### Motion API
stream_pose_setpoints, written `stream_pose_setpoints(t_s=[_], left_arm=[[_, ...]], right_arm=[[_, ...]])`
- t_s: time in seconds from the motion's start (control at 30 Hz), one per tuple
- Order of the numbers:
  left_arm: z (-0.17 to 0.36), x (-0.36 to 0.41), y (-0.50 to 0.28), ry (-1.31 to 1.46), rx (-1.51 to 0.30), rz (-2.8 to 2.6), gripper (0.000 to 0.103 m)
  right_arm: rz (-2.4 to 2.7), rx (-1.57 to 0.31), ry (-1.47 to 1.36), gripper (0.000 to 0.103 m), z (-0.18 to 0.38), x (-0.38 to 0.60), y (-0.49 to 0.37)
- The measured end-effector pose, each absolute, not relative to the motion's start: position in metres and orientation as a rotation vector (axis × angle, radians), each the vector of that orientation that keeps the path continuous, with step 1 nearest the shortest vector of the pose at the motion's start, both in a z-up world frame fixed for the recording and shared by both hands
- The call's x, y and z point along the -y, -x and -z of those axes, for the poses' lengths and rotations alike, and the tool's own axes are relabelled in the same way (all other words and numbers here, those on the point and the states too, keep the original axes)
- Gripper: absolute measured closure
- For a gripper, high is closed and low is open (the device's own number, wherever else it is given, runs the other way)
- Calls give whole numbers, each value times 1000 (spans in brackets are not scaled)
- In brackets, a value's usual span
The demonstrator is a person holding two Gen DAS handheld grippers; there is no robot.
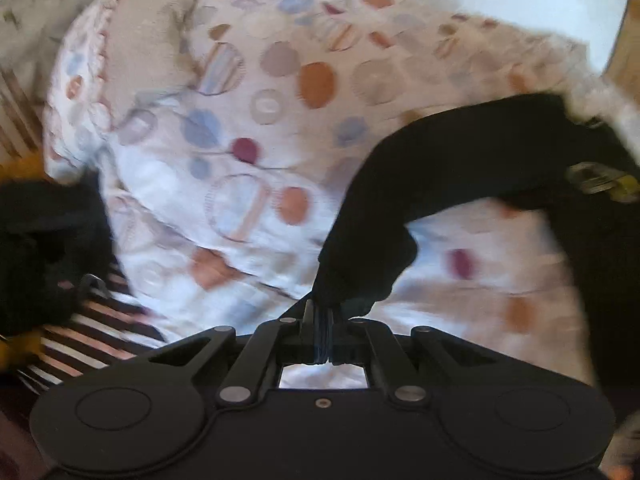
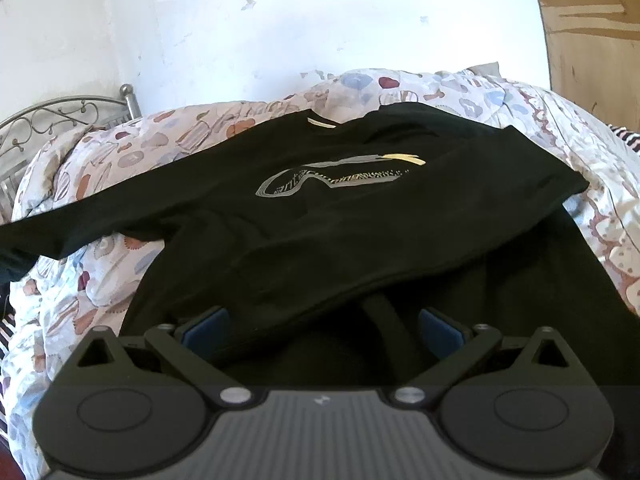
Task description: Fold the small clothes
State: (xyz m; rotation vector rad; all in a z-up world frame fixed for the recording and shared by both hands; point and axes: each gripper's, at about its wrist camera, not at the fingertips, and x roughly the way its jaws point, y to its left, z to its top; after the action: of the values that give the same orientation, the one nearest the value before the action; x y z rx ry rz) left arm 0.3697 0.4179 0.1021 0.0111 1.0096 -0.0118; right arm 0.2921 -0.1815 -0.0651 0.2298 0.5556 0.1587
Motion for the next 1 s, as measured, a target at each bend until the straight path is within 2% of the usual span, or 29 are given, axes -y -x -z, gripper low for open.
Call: stream_pose_setpoints(t_s=[0.27,0.47,0.7,1.0], left_arm=[[-122,-414,-353,137,-1027,50,100],[-141,-382,-348,168,-1001,139,100],[-168,-301,-336,111,-944,281,101],[-187,-161,-331,-27,-835,518,101]], right_arm=[[-184,-563,-240,0,65,176,-286],[-199,-560,-240,0,62,179,-283],[-205,-538,-248,0,58,183,-277],[-175,-448,-293,0,40,217,-259]])
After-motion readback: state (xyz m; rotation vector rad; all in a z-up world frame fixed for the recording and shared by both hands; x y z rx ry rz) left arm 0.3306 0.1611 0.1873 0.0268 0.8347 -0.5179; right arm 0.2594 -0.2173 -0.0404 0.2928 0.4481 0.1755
